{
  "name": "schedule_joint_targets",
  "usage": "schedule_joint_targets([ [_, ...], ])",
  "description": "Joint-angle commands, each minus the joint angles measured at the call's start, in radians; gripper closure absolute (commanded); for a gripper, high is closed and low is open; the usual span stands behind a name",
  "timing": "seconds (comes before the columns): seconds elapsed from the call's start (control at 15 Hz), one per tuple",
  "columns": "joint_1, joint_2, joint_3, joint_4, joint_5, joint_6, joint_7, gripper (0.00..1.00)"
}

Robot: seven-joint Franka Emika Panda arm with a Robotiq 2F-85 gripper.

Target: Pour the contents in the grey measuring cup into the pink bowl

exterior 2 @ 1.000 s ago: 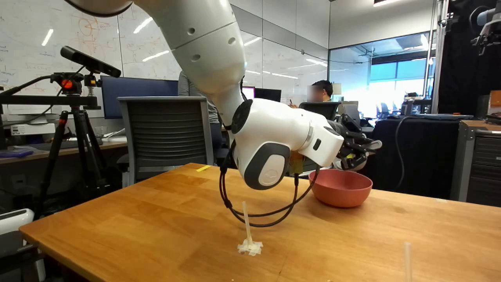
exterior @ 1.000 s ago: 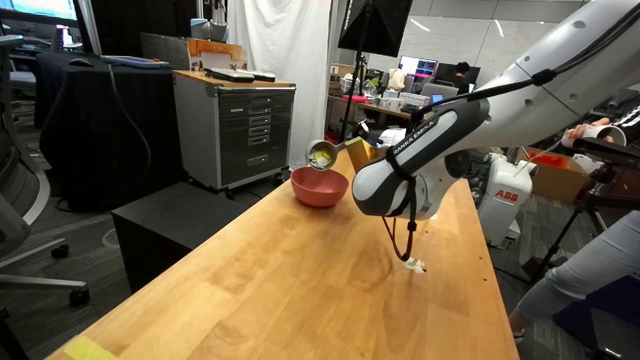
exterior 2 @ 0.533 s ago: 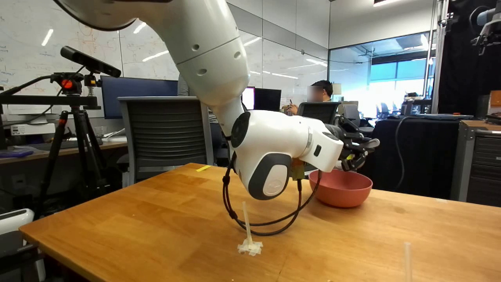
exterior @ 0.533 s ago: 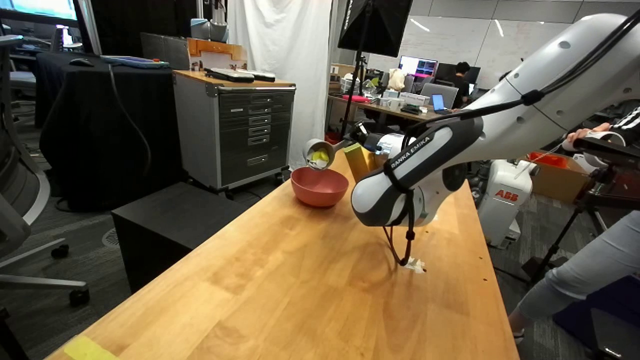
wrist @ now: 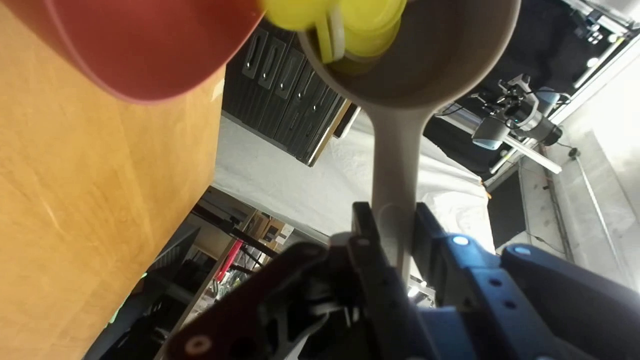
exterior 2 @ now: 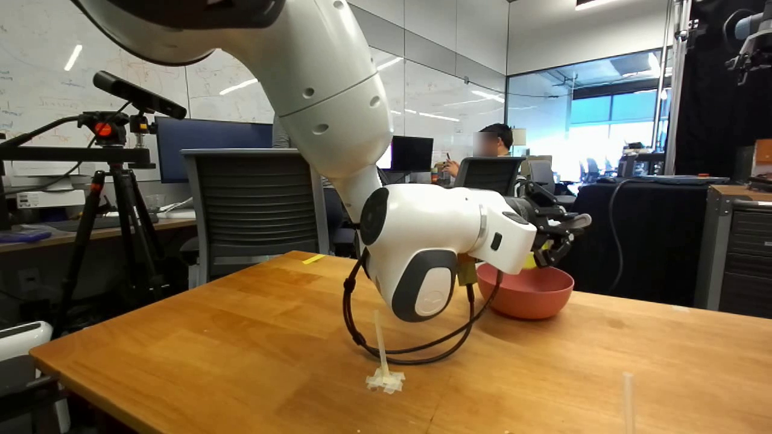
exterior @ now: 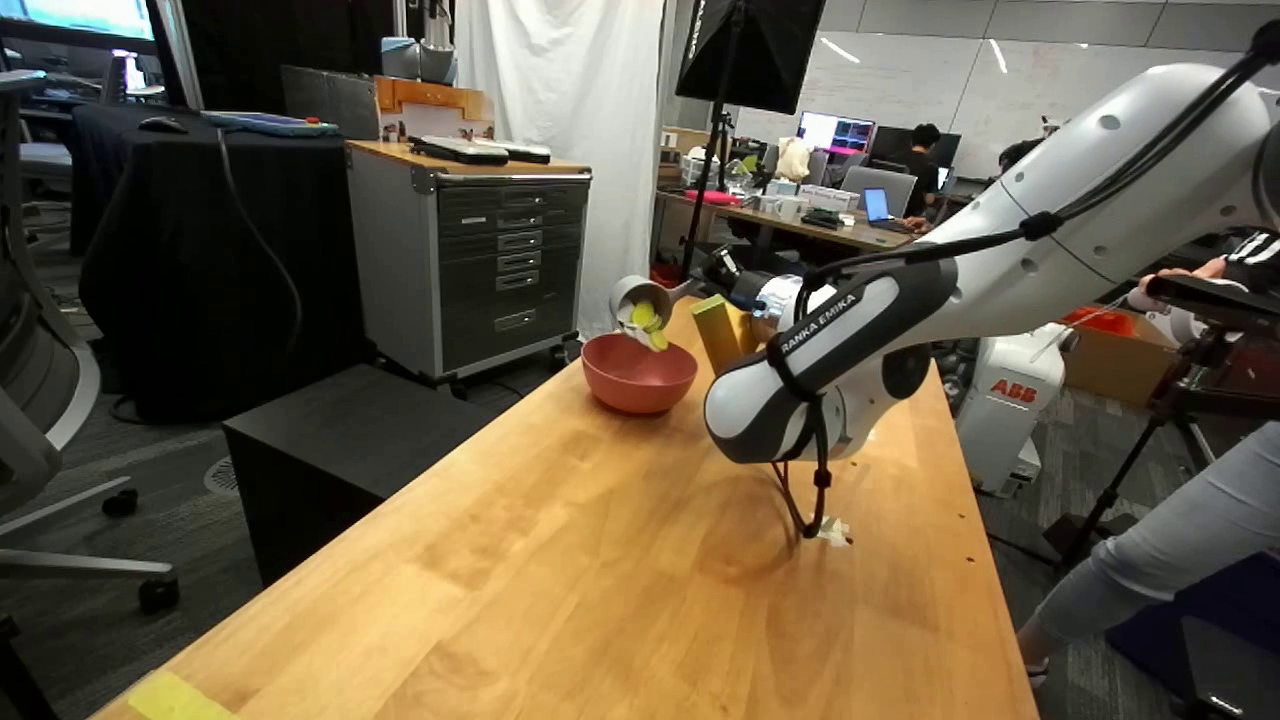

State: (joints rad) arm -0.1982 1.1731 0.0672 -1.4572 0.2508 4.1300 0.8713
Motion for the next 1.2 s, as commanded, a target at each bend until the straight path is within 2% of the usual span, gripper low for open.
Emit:
schedule_joint_targets([
  [0.0, -0.025, 0.057, 0.024, 0.078, -0.055, 0.066, -0.026, 0.94],
  [0.47, -0.031, 0.093, 0.023, 0.123, -0.090, 0.113, -0.028, 0.94],
  [1.13, -0.047, 0.168, 0.017, 0.255, -0.125, 0.131, -0.054, 0.94],
])
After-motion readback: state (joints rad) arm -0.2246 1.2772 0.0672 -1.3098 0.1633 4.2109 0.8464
